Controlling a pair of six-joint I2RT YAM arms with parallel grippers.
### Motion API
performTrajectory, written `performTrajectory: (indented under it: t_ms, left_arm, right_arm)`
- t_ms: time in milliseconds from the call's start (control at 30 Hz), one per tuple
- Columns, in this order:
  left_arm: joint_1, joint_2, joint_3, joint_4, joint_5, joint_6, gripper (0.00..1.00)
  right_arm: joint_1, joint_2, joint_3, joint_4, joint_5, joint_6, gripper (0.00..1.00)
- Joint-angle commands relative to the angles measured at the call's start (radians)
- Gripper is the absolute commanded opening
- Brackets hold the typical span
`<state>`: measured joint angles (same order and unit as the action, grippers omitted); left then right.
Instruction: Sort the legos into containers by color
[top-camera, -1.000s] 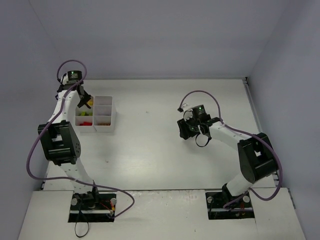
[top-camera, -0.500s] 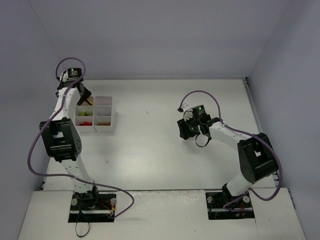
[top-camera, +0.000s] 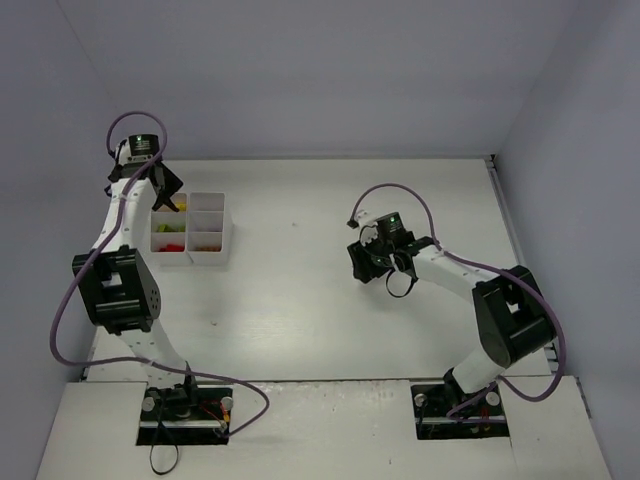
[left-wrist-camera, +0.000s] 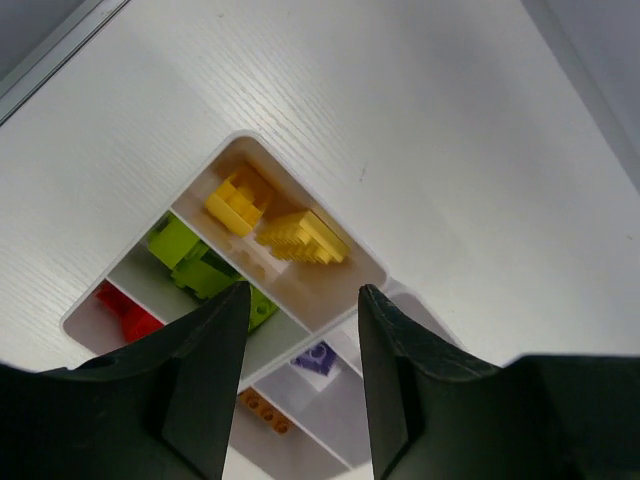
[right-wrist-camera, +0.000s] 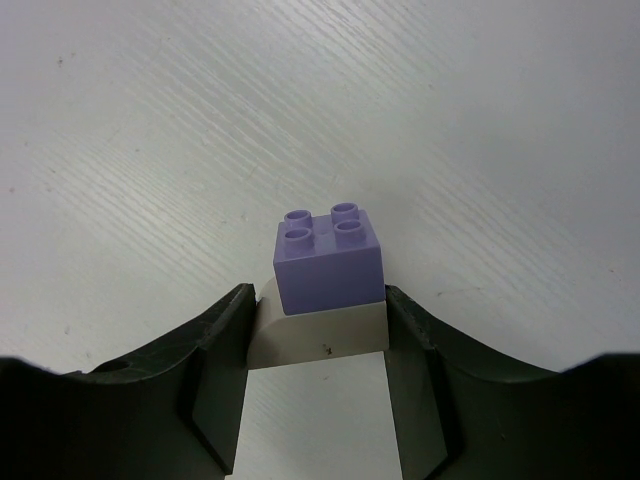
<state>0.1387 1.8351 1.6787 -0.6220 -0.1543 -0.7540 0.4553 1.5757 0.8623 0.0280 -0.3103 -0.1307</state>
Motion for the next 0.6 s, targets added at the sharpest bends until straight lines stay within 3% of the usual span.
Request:
performTrajectory:
  t_ms: [0, 133, 333, 567]
  left_arm:
    - [0.001, -0.177, -0.029, 0.048, 0.062, 0.036, 0.41]
    - [-0.028, -0.318, -0.117, 0.061, 0.133, 0.09, 0.42]
    - [-0.177, -0.47, -0.224, 0.012, 0.183, 0.185, 0.42]
    - [-0.336, -0.571, -0.368, 0.01, 0.321, 0.216, 0.43]
  right_arm:
    - [0.042, 0.006, 0.049, 0.046, 0.014, 0.008, 0.19]
    - [0.101, 0.052, 0.07, 0.046, 0.068, 0.006, 0.24]
    - [0.18, 0.136, 0.113, 0.046, 0.142, 0.006, 0.27]
    - [0.226, 0.184, 0.139, 0.038, 0.18, 0.005, 0.47]
